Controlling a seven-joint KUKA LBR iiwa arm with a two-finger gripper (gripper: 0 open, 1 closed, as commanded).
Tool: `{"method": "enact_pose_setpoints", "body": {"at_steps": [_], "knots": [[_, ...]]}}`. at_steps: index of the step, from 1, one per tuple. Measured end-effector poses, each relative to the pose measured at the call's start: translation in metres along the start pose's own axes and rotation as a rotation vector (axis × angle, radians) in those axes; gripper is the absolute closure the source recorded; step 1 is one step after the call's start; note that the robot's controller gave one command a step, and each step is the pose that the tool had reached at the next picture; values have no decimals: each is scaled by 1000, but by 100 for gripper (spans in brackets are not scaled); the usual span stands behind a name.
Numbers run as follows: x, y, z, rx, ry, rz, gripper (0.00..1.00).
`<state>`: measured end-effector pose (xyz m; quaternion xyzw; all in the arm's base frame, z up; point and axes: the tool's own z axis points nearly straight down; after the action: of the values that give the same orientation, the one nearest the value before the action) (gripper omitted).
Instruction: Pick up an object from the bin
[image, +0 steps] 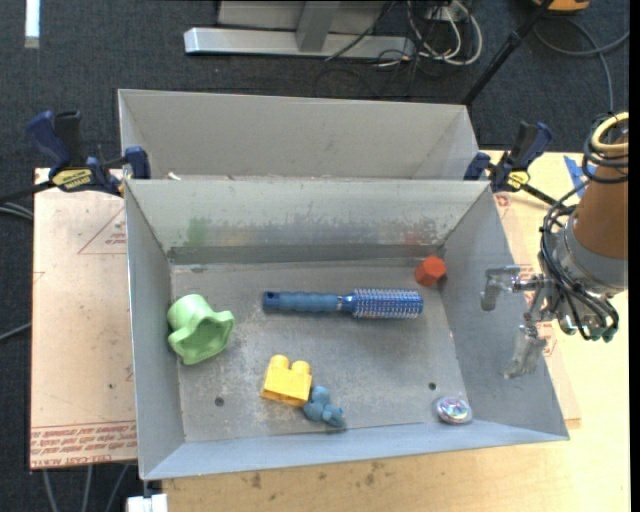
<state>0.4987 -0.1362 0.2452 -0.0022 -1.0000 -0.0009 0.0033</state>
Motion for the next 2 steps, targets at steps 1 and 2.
{"method": "enact_pose_setpoints", "body": {"at_steps": [1, 2], "knots": [[-20, 89, 79, -3, -1, -58, 0], [-107, 117, 100, 1, -13, -138, 0]]}}
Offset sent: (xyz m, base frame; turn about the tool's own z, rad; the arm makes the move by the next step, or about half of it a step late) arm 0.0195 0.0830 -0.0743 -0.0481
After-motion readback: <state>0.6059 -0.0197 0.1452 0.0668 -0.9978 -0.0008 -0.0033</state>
